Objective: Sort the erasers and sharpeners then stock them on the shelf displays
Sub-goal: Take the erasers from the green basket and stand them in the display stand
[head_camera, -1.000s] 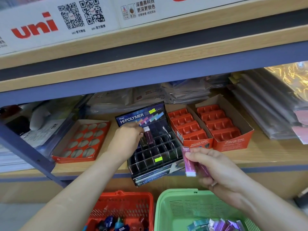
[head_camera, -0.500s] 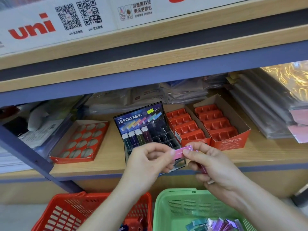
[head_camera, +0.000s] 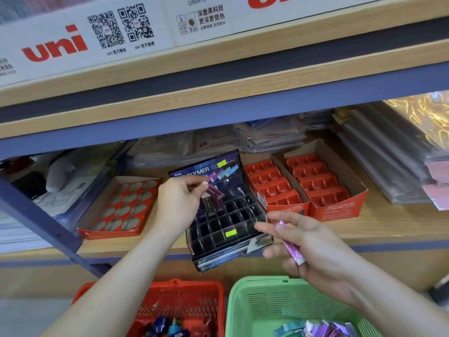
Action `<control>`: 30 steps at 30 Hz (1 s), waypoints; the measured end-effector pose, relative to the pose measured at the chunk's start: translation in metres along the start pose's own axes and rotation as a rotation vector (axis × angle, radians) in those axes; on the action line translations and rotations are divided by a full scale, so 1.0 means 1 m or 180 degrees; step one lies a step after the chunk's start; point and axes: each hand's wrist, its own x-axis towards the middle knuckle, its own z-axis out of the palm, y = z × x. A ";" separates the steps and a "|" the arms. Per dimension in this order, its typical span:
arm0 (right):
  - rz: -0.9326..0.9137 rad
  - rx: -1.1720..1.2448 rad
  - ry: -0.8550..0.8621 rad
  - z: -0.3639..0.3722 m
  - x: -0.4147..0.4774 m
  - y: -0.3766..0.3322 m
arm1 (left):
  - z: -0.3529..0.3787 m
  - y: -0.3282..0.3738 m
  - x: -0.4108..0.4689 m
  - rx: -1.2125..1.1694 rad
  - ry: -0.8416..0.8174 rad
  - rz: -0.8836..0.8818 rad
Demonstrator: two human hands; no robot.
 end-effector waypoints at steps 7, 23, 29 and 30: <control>-0.0117 -0.0354 0.0084 -0.003 0.004 -0.001 | 0.017 -0.011 0.015 0.0945 -0.0306 0.0747; -0.0543 0.0017 0.0327 -0.012 0.007 -0.004 | 0.039 -0.011 0.008 0.1052 -0.0184 0.1020; -0.0537 0.0483 0.0352 -0.009 0.007 -0.003 | 0.017 0.043 -0.056 -0.1547 -0.1139 -0.0484; -0.0547 0.0535 0.0344 -0.008 0.007 -0.002 | 0.016 0.046 -0.064 -0.1733 -0.1132 -0.0568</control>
